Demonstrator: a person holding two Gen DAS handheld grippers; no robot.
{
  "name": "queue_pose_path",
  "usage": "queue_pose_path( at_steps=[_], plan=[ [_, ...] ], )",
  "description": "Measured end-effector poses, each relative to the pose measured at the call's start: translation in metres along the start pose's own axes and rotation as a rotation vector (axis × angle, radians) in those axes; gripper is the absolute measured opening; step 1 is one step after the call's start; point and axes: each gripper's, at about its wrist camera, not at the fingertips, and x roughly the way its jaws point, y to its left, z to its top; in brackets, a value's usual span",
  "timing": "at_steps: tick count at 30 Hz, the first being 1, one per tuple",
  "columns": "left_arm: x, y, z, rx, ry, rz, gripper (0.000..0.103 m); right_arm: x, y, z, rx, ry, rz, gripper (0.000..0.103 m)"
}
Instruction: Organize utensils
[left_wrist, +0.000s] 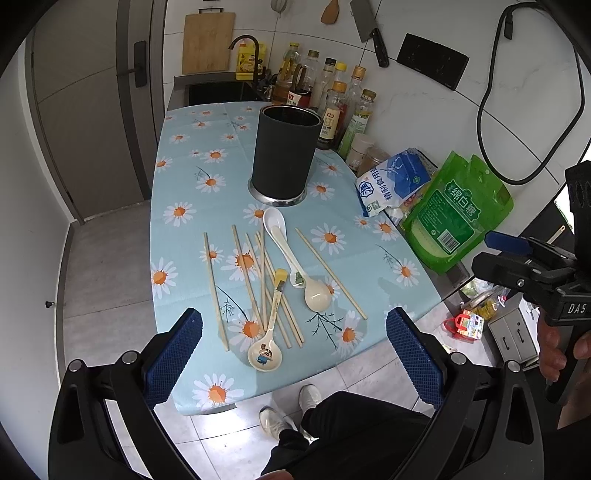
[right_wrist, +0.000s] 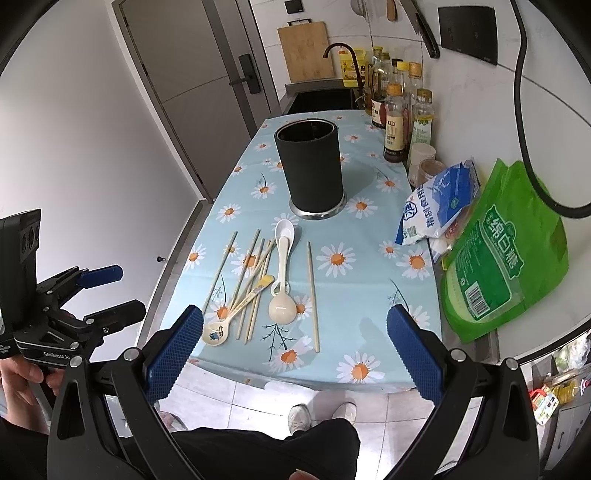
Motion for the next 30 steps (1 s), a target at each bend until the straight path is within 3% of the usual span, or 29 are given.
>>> queue_pose_path(
  at_steps=[19, 30],
  plan=[
    [-0.004, 0.012, 0.007, 0.02, 0.003, -0.014, 0.096, 0.003, 0.008, 0.003, 0.011, 0.002, -0.003, 0.099],
    [0.005, 0.013, 0.011, 0.023, 0.021, -0.015, 0.096, 0.012, 0.005, 0.006, 0.023, 0.051, 0.0, 0.099]
  ],
)
